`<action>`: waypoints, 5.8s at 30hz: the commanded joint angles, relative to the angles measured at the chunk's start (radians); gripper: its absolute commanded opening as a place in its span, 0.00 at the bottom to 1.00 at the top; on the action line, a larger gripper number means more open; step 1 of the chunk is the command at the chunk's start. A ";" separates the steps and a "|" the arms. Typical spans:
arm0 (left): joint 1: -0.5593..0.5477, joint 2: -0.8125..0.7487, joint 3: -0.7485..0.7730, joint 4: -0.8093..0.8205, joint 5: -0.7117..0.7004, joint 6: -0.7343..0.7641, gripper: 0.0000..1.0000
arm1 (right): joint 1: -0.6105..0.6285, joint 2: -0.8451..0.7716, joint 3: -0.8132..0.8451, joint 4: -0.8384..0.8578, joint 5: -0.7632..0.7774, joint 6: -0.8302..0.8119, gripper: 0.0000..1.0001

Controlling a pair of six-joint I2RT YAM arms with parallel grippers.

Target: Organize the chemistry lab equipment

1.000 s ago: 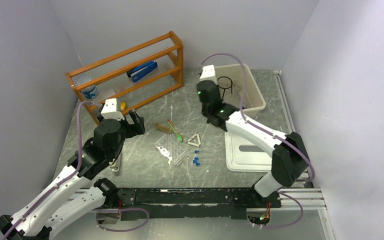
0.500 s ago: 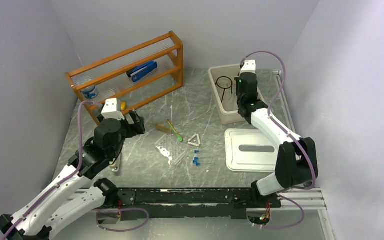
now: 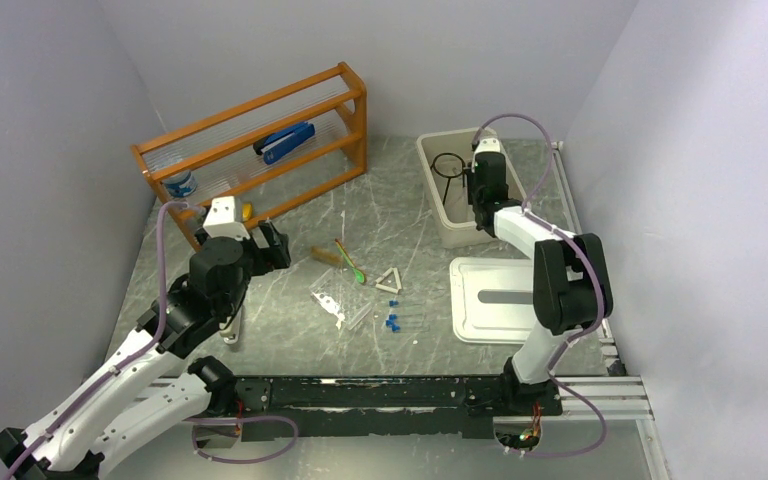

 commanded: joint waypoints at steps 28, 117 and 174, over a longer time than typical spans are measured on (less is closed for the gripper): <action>0.005 -0.001 0.022 0.022 0.011 0.002 0.95 | 0.361 -0.384 -0.062 -0.232 -0.257 0.210 0.53; 0.006 0.043 -0.023 0.267 0.644 0.104 0.93 | -0.060 -0.069 0.076 -0.296 -0.136 0.166 0.00; 0.007 -0.031 0.052 0.048 0.248 0.047 0.94 | 0.753 0.172 0.213 -0.451 0.092 0.598 0.57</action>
